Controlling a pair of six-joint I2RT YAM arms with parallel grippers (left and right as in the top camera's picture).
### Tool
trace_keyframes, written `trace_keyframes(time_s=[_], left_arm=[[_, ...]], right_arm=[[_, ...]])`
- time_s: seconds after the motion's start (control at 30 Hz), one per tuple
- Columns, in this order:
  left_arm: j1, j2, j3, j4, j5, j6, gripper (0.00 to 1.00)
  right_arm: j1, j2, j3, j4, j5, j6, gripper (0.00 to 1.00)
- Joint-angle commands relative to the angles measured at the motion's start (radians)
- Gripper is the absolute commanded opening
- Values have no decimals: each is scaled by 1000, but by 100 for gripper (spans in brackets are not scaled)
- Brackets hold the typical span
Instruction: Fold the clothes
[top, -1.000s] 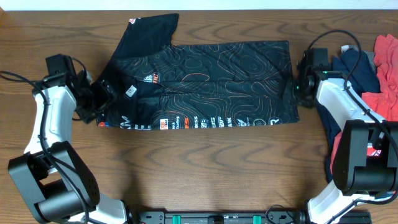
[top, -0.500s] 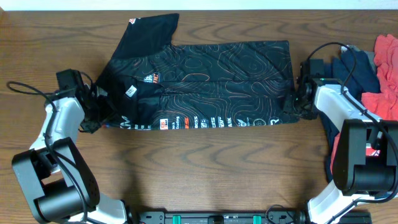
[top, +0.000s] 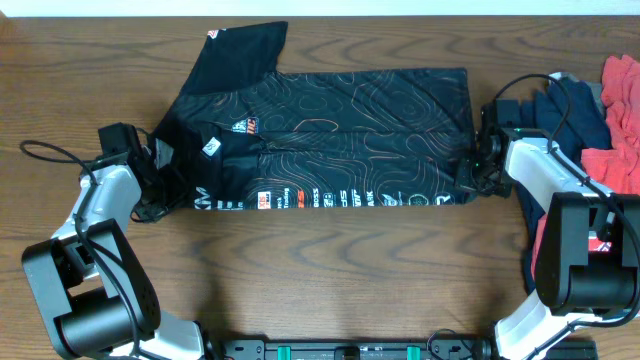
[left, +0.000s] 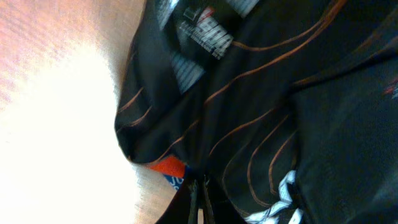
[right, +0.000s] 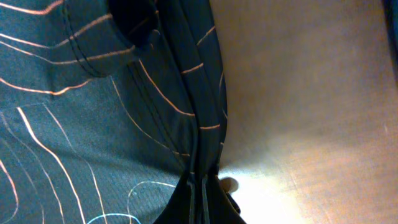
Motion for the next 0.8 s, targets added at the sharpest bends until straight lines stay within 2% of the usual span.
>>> trace_keyframes(time_s=[0.0, 0.17, 0.33, 0.47, 0.6, 0.63, 0.67, 0.7, 0.77], left_arm=[[3, 7, -7, -63, -42, -2, 6], [3, 7, -7, -216, -58, -3, 6], [6, 5, -7, -385, -98, -54, 6], [6, -23, -5, -394, -93, -54, 6], [6, -80, 2, -338, 13, -42, 7], [6, -96, 2, -317, 38, -42, 13], [6, -113, 2, -294, 62, -42, 23], [6, -129, 2, -270, 79, -42, 37], [6, -158, 2, -226, 80, -43, 55]], right_arm=[[-3, 6, -13, -56, 80, 25, 1], [-3, 6, -13, -171, 132, 57, 1], [-3, 5, -13, -307, 132, 86, 1], [-3, 5, -13, -319, 151, 82, 1], [-3, 5, -13, -303, 142, 83, 1], [-2, 5, -13, -299, 139, 83, 2], [-2, 5, -13, -298, 139, 83, 2], [-3, 5, -13, -296, 139, 82, 2], [-3, 5, -13, -296, 139, 82, 2]])
